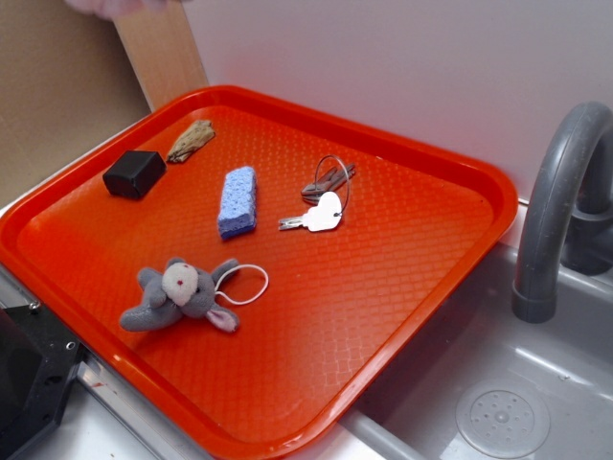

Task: Grab the pink bunny.

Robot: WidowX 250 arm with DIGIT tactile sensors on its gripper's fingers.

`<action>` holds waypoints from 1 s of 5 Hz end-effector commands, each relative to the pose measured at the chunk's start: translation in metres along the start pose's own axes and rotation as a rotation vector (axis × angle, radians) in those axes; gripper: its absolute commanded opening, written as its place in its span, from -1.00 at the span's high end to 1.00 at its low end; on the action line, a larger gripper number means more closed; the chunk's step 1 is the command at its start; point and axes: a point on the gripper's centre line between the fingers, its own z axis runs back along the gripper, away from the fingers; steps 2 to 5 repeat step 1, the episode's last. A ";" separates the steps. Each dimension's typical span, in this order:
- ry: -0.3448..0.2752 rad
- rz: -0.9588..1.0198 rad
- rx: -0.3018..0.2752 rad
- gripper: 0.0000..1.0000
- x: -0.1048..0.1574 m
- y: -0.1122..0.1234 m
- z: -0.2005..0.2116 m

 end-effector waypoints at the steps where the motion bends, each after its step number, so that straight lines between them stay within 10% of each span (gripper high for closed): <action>1: -0.085 -0.008 -0.026 1.00 0.015 -0.001 0.020; 5: -0.085 -0.008 -0.026 1.00 0.015 -0.001 0.020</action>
